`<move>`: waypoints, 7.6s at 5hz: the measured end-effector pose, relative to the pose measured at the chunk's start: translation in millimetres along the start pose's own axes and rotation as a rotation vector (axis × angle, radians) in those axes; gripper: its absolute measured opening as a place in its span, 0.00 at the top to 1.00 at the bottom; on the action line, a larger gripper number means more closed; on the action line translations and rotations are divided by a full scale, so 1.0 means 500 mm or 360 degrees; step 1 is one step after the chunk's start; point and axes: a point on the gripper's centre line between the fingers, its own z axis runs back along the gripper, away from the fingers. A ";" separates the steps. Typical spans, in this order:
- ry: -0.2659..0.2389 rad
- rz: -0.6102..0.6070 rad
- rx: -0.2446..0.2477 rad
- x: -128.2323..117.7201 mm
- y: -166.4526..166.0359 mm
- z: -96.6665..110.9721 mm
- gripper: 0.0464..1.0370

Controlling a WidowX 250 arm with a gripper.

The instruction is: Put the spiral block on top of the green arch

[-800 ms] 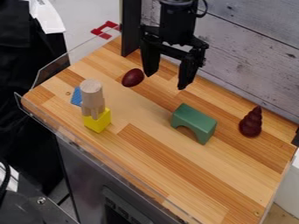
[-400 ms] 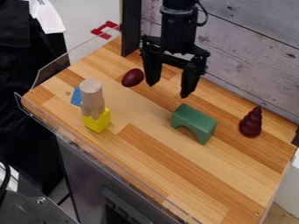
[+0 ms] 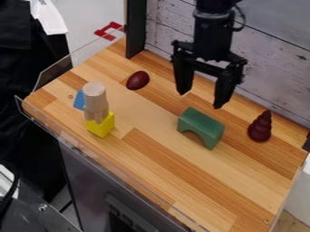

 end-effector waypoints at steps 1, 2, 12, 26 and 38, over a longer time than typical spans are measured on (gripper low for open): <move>-0.0031 -0.0070 0.0034 0.008 -0.034 0.004 0.04; -0.0040 -0.0117 0.0066 0.011 -0.064 0.005 0.04; -0.0057 0.0137 0.0077 0.128 -0.115 -0.077 0.04; -0.0037 0.0497 0.0104 -0.011 -0.011 0.049 0.74; 0.0013 0.0495 -0.0068 0.018 0.005 -0.027 0.38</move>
